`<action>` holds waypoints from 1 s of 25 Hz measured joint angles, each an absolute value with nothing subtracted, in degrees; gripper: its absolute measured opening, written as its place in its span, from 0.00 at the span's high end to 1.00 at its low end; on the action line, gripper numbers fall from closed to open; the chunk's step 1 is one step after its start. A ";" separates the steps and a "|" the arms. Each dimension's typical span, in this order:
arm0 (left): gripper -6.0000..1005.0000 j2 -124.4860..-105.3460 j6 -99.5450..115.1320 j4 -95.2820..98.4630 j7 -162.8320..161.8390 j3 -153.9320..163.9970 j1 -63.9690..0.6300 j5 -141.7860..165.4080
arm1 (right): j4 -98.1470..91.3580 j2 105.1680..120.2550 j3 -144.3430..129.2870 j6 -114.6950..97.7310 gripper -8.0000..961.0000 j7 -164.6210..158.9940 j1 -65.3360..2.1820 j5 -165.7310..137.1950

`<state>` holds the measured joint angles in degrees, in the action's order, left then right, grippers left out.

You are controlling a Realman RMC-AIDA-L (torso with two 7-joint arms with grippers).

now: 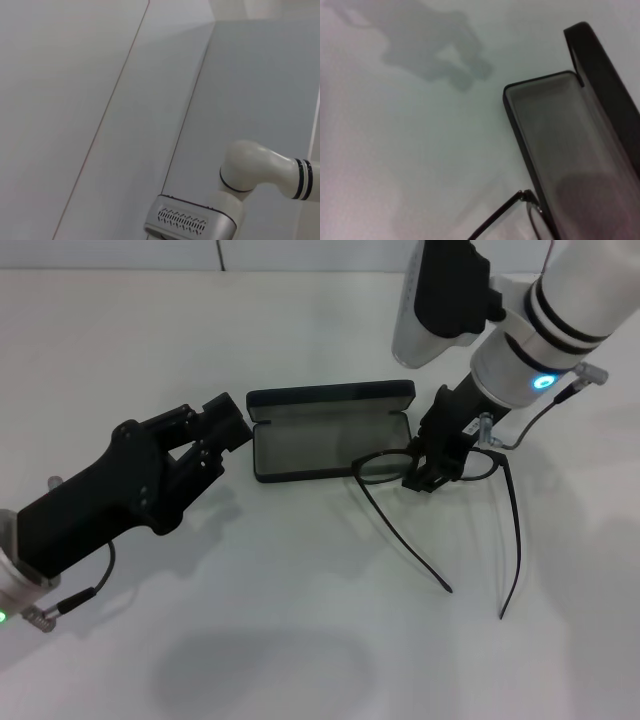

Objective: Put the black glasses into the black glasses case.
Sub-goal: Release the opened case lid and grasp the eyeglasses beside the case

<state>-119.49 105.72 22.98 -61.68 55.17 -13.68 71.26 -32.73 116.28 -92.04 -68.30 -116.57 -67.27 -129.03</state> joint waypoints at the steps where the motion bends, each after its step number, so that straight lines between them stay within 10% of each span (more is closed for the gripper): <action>1: 0.78 -119.46 105.62 22.85 -61.65 55.13 -13.73 71.27 | -32.61 116.28 -92.22 -68.30 0.54 -116.69 -67.29 -128.80; 25: 0.79 -119.35 104.49 22.59 -61.52 55.02 -12.03 71.25 | -38.91 116.27 -93.33 -73.82 0.71 -127.79 -66.57 -131.52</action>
